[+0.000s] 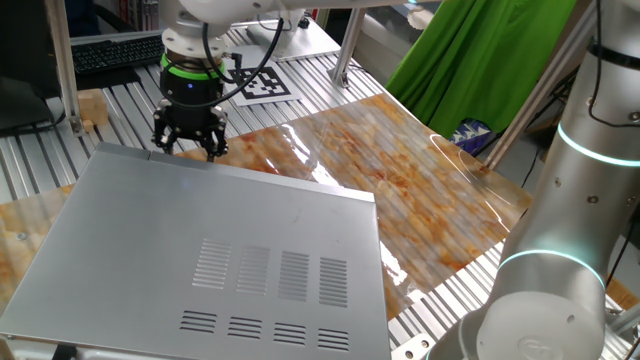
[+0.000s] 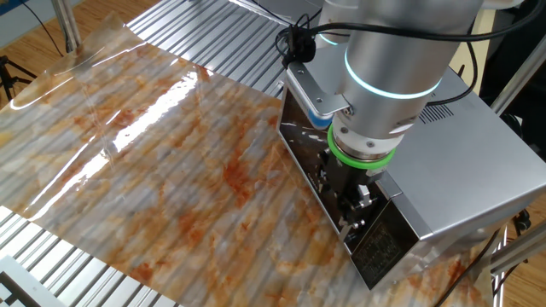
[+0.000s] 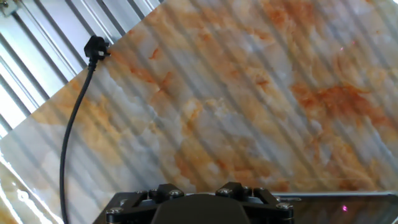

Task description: Open the microwave door

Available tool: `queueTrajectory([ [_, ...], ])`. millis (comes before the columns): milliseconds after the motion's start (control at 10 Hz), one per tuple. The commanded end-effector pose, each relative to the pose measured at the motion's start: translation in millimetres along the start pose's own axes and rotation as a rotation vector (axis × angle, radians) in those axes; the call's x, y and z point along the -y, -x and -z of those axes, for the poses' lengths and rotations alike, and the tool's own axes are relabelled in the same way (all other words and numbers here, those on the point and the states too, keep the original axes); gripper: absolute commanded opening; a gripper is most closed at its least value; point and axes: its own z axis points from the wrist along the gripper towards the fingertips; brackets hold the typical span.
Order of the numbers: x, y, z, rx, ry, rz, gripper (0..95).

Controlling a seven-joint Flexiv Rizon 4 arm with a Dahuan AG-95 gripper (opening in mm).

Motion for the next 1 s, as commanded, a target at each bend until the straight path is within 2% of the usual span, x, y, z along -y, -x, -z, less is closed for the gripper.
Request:
queueTrajectory([
  [100, 0.1, -0.1, -0.1, 0.000, -0.002, 0.014, 38.0],
  [200, 0.1, -0.1, -0.1, 0.002, -0.001, 0.050, 38.0],
  [300, 0.1, -0.1, -0.1, 0.003, 0.000, 0.099, 0.0],
  [600, 0.1, -0.1, -0.1, 0.002, -0.004, 0.123, 0.0],
  [900, 0.1, -0.1, -0.1, 0.013, -0.012, 0.135, 0.0],
  [1000, 0.1, -0.1, -0.1, 0.023, -0.024, 0.144, 0.0],
])
